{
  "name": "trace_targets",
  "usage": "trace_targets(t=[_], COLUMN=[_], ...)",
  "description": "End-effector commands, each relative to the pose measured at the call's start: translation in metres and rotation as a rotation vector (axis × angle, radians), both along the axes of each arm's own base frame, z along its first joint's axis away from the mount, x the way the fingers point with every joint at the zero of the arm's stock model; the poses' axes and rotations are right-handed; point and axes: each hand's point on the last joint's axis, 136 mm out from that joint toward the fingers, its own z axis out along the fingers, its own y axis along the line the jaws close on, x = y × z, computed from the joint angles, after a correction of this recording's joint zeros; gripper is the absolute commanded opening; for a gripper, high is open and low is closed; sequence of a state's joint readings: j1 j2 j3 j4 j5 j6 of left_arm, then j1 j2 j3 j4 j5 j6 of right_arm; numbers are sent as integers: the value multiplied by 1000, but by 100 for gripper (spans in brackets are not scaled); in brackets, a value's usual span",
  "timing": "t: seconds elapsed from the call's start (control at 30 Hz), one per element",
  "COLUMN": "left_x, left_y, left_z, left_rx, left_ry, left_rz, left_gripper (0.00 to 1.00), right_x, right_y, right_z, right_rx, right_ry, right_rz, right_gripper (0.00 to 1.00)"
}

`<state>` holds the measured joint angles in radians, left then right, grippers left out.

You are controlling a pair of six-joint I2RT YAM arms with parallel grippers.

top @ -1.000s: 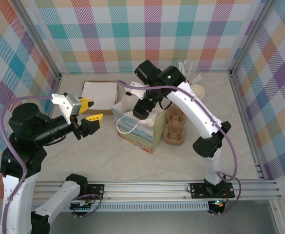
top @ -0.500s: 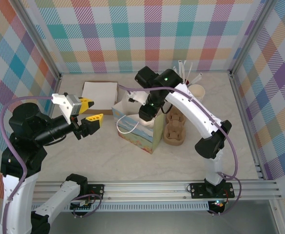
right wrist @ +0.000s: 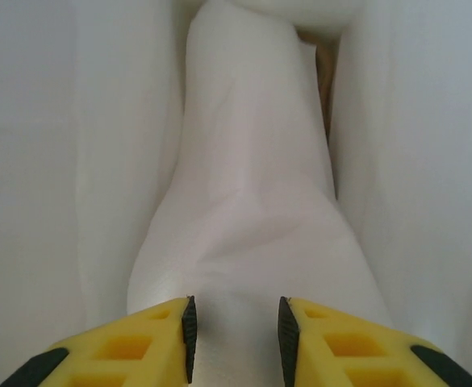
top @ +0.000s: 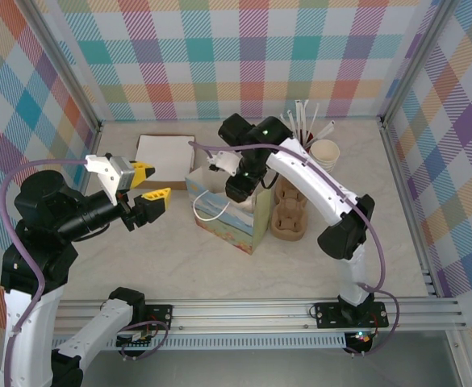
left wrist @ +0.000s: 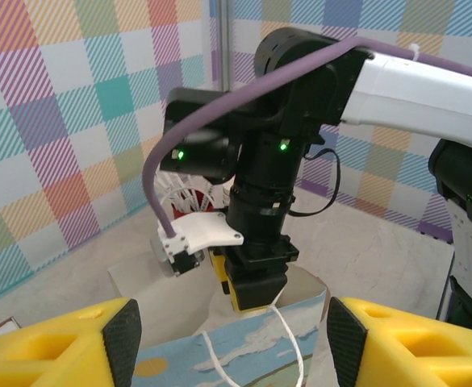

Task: Pack the takeout coffee

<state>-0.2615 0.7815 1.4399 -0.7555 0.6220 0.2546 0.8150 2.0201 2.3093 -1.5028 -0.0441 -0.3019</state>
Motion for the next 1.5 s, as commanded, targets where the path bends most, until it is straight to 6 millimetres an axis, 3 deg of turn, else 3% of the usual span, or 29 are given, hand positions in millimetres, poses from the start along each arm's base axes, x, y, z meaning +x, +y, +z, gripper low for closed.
trace_targets(t=[0.0,0.2,0.37,0.5,0.63,0.8,1.0,1.27,1.47], left_x=[4,38,55,62,63,61,64,79,88], left_y=[2,21,47,82,110,141,163,179,190], left_z=[-7,-29,-55,-76,-102,-140,-184,-242,-287], left_rx=[-1,-54,-86,-109,-116,-96,-80,17,-16], left_ry=[12,94,147,159,183,231,254,286,371], left_rz=[30,229,420,635,807,995,1144,1233,1275], left_gripper=[65,66,68,72,75,84,97,100,100], right_x=[-5,-13,-26,-32,-32,-28,-27,-11,14], right_y=[-7,-34,-63,-99,-144,-207,-268,-301,-311], right_z=[43,88,113,120,113,81,15,-83,-120], right_rx=[82,165,270,340,383,375,325,300,292], right_ry=[-76,-176,-255,-338,-436,-566,-666,-616,-631], right_rz=[-29,-116,-210,-342,-507,-750,-1002,-1209,-1244], right_gripper=[39,52,62,72,83,100,100,100,100])
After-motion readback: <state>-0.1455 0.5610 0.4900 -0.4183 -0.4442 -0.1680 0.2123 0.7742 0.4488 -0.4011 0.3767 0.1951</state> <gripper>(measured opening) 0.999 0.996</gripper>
